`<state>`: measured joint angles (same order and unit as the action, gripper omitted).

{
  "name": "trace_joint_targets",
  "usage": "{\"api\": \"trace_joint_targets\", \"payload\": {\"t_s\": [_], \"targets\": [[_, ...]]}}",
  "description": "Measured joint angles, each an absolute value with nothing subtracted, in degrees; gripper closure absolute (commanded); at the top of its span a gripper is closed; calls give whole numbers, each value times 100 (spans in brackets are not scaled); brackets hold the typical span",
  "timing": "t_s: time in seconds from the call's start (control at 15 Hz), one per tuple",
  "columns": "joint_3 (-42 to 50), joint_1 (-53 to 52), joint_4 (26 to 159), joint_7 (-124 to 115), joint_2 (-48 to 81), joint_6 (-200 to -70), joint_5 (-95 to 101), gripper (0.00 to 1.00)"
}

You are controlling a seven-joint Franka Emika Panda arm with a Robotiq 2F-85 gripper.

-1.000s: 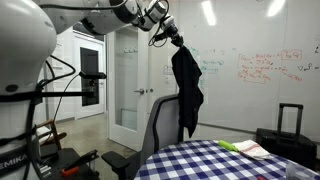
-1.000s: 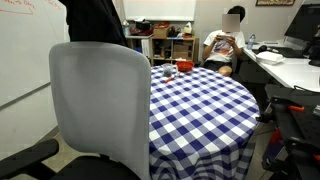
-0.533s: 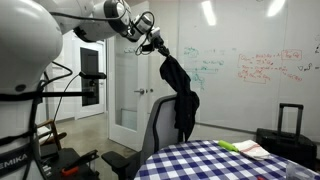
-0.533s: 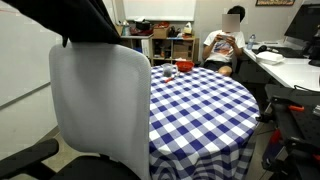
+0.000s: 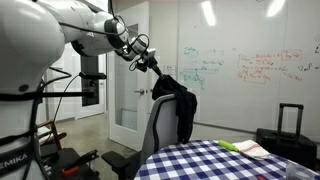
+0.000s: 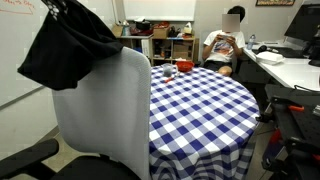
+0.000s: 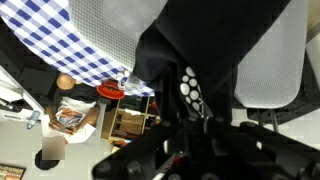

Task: Put the black t-shirt on the backrest of the grey chair

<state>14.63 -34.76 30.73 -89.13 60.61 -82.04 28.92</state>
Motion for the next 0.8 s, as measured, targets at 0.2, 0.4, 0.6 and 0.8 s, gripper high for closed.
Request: {"api": "trace_joint_targets", "payload": {"t_s": [0.2, 0.4, 0.6, 0.8], "targets": [[1432, -3567, 3072, -8357, 6259, -8016, 2892, 70], [1430, -3705, 3069, -7886, 6441, -7823, 2893, 56], [1436, -3808, 3058, -7582, 6565, -7721, 2893, 31], [1440, -3827, 3024, -7470, 6607, -7681, 2893, 9]]}}
